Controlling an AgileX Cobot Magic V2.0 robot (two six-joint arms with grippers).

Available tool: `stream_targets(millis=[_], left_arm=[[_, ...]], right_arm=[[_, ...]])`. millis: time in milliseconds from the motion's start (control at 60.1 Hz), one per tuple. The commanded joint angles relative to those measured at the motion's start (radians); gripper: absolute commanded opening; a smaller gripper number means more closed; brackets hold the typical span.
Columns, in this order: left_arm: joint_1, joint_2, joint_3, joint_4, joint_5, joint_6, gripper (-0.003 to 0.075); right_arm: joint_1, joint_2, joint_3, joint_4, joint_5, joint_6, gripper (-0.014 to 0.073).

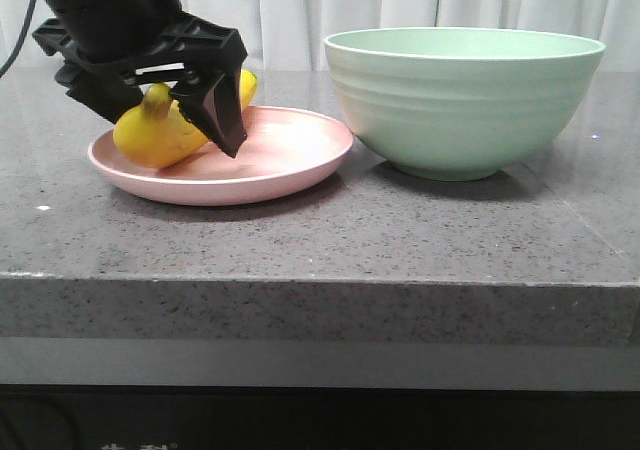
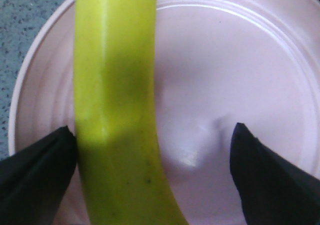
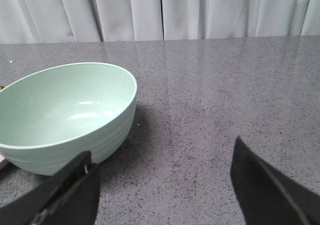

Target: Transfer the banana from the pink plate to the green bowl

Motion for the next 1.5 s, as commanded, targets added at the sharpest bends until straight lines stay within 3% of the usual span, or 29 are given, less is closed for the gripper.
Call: stream_targets(millis=[0,100,399,565,832,998,1264,1480], left_arm=[[-0.001,-0.033,-0.023,-0.010,-0.039,-0.005,0.0606],[-0.001,-0.033,-0.023,-0.010,-0.039,-0.005,0.0555],[-0.001,-0.033,-0.023,-0.009,-0.039,-0.005,0.0204],[0.001,-0.033,-0.025,-0.008,-0.048,-0.005,0.0098],[0.005,-0.140,-0.025,-0.001,-0.069,-0.005,0.0082],[-0.010,-0.259,-0.025,-0.005,0.013,0.044,0.0082],[-0.125,-0.422,0.003,-0.010,0.137,0.079,0.0082],[-0.238,-0.498,0.051,-0.012,0.164,0.079,0.0082]], right_arm=[[-0.006,0.016,-0.037,-0.008,-0.073,-0.010,0.0561],[-0.006,0.016,-0.037,-0.008,-0.073,-0.010,0.0561],[-0.006,0.016,-0.037,-0.008,-0.073,-0.010,0.0561],[-0.006,0.016,-0.037,-0.008,-0.073,-0.010,0.0561],[-0.006,0.017,-0.037,-0.008,-0.070,-0.010,0.0561],[-0.004,0.051,-0.056,0.035,-0.003,-0.010,0.0561],[0.050,0.242,-0.222,0.305,0.169,-0.053,0.0561],[0.170,0.426,-0.367,0.665,0.249,-0.352,0.0561]])
